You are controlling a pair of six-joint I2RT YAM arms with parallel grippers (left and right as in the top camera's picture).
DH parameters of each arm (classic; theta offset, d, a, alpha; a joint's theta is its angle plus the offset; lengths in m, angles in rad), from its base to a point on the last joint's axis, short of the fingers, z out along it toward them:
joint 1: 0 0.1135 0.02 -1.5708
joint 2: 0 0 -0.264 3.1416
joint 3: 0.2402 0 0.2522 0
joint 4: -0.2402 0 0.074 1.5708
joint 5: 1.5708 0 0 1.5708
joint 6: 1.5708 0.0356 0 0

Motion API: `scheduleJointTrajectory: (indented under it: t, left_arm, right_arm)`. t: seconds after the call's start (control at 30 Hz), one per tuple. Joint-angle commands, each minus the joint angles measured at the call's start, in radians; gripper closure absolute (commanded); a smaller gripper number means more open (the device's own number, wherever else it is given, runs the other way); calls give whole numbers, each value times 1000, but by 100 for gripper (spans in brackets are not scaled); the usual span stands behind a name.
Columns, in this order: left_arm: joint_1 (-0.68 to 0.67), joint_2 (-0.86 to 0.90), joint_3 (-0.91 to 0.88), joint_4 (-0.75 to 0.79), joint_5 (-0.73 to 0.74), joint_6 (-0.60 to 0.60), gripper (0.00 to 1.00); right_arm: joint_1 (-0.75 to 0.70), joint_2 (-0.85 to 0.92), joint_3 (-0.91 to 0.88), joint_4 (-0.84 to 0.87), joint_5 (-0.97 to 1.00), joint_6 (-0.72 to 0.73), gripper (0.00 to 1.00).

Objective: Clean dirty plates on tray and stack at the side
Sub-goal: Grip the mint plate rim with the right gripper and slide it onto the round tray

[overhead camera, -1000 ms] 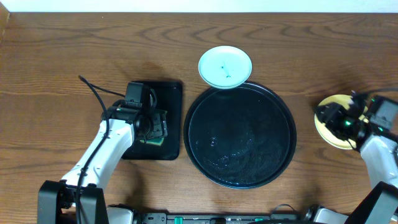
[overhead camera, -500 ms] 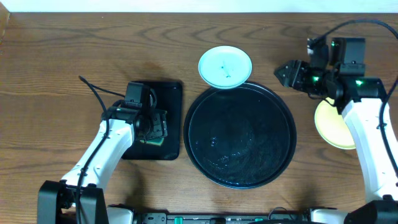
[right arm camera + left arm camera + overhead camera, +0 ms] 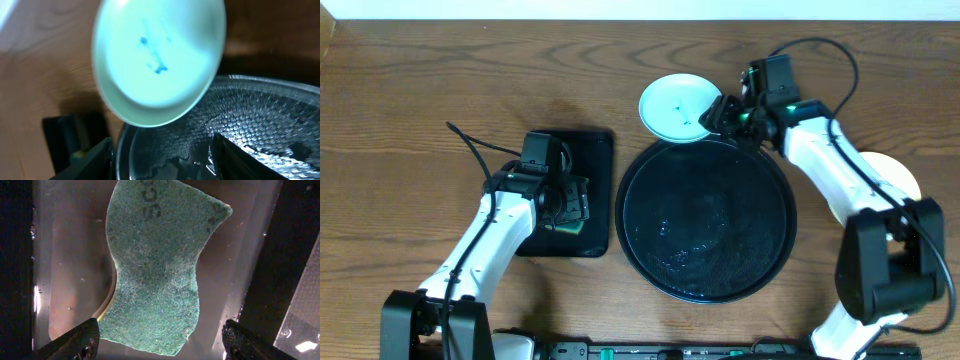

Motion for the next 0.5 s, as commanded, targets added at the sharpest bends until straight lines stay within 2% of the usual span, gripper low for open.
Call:
scheduleJointTrajectory:
  t: [0.0, 0.3, 0.4, 0.47]
  left_arm:
    - [5, -9, 20, -4, 2, -1, 21]
    - [5, -9, 19, -4, 2, -1, 21]
    - [5, -9, 19, -4, 2, -1, 21]
    - [5, -9, 19, -4, 2, -1, 21]
  right_arm:
    - [39, 58, 15, 51, 79, 150, 39]
    - [99, 159, 15, 115, 161, 307, 39]
    - [114, 164, 15, 117, 181, 307, 46]
    - [116, 164, 15, 116, 183, 306, 47]
